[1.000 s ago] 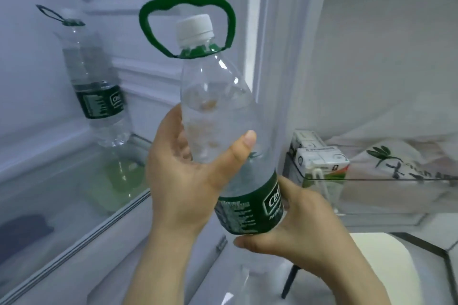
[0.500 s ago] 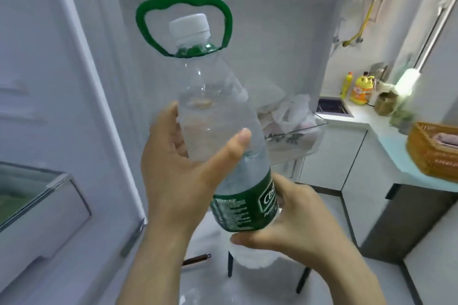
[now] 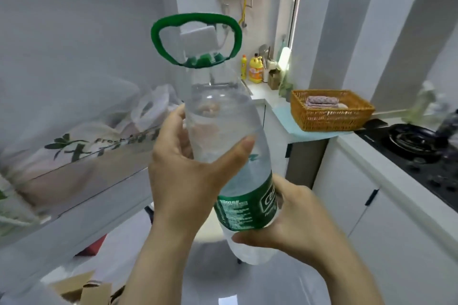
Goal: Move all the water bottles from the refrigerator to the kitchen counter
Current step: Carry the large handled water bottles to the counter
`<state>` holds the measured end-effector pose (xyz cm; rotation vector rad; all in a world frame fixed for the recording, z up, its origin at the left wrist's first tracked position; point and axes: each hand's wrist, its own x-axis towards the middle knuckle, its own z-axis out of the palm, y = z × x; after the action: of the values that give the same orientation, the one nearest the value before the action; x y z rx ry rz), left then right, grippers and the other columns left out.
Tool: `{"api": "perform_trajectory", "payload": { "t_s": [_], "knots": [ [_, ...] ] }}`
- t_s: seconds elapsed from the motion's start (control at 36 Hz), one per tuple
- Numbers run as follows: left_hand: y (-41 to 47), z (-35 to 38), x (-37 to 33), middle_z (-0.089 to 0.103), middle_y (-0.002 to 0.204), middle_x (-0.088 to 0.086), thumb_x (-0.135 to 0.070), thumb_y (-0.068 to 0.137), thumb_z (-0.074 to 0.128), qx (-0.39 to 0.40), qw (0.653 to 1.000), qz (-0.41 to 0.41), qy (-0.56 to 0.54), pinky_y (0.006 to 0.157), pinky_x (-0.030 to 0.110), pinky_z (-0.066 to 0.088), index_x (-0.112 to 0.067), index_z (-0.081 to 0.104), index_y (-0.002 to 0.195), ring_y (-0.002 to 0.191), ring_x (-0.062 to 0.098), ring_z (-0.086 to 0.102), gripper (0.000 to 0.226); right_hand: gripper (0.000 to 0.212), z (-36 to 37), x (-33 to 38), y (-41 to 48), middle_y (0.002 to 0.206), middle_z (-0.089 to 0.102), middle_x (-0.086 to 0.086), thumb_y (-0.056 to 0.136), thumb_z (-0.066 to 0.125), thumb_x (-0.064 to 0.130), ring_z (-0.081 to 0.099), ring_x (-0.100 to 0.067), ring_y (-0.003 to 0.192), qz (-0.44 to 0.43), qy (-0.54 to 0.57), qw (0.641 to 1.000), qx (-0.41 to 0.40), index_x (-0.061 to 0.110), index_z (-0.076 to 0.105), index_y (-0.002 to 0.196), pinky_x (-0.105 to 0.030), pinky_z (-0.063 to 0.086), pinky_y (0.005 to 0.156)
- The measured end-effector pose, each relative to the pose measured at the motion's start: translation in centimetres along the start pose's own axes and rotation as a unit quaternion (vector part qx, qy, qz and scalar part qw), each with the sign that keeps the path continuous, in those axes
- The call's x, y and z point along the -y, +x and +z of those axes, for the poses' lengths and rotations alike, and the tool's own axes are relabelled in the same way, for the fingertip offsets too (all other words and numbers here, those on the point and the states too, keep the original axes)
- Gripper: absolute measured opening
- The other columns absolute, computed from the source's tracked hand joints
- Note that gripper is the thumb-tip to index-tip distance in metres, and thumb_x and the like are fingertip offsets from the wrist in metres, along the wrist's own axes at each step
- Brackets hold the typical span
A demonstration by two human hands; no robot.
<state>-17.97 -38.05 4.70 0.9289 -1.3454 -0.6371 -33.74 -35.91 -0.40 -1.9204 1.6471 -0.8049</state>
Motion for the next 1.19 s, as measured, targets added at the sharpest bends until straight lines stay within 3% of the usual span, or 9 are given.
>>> {"api": "perform_trajectory", "payload": {
  "t_s": [0.25,0.36,0.75,1.0,1.08,1.19],
  "knots": [
    [2.5,7.5,2.7,0.073,0.098,-0.008,-0.039,0.052,0.084,0.142,0.986,-0.007,-0.089,0.07,0.027,0.057,-0.025,0.061,0.112,0.089,0.01,0.07,0.066,0.067,-2.8,-4.9,-0.4,0.088,0.067,0.02,0.037,0.077,0.063,0.064,-0.002,0.08,0.164,-0.021,0.983,-0.086,0.042,0.051,0.095,-0.031,0.056,0.068],
    [3.6,10.0,3.8,0.072,0.096,-0.012,-0.042,0.051,0.083,0.192,0.973,-0.001,-0.124,0.068,0.02,0.055,-0.025,0.062,0.112,0.088,0.006,0.07,0.066,0.07,-3.4,-6.1,-0.4,0.089,0.067,0.021,0.035,0.078,0.062,0.064,-0.002,0.082,0.215,-0.019,0.968,-0.13,0.044,0.052,0.098,-0.032,0.056,0.069],
    [2.6,18.3,5.0,0.071,0.097,-0.016,-0.031,0.055,0.086,0.37,0.905,-0.012,-0.21,0.068,0.017,0.054,-0.028,0.061,0.109,0.088,0.0,0.068,0.06,0.076,-4.6,-8.7,-4.6,0.094,0.066,0.023,0.038,0.082,0.061,0.061,0.002,0.089,0.393,-0.028,0.882,-0.257,0.047,0.049,0.105,-0.028,0.055,0.074],
    [-1.6,24.4,2.3,0.07,0.097,-0.016,-0.025,0.055,0.091,0.438,0.861,-0.012,-0.258,0.067,0.012,0.051,-0.025,0.061,0.109,0.09,0.0,0.067,0.062,0.074,-7.7,-10.8,-9.9,0.097,0.066,0.024,0.04,0.082,0.059,0.061,0.0,0.095,0.442,-0.018,0.844,-0.304,0.047,0.048,0.105,-0.029,0.054,0.08],
    [-3.1,26.6,0.9,0.07,0.097,-0.019,-0.017,0.058,0.089,0.45,0.851,-0.006,-0.269,0.066,0.01,0.051,-0.025,0.061,0.109,0.087,-0.003,0.067,0.059,0.074,-9.5,-12.0,-11.7,0.097,0.067,0.022,0.039,0.082,0.058,0.062,0.0,0.092,0.447,-0.021,0.835,-0.321,0.042,0.051,0.105,-0.03,0.055,0.078],
    [-5.0,29.8,-1.4,0.071,0.097,-0.019,-0.024,0.055,0.09,0.453,0.847,0.008,-0.276,0.068,0.012,0.052,-0.026,0.061,0.109,0.089,-0.002,0.067,0.061,0.071,-12.6,-13.9,-14.2,0.094,0.067,0.021,0.038,0.082,0.057,0.062,0.0,0.089,0.445,-0.026,0.826,-0.344,0.042,0.052,0.101,-0.03,0.057,0.072]
  ]
}}
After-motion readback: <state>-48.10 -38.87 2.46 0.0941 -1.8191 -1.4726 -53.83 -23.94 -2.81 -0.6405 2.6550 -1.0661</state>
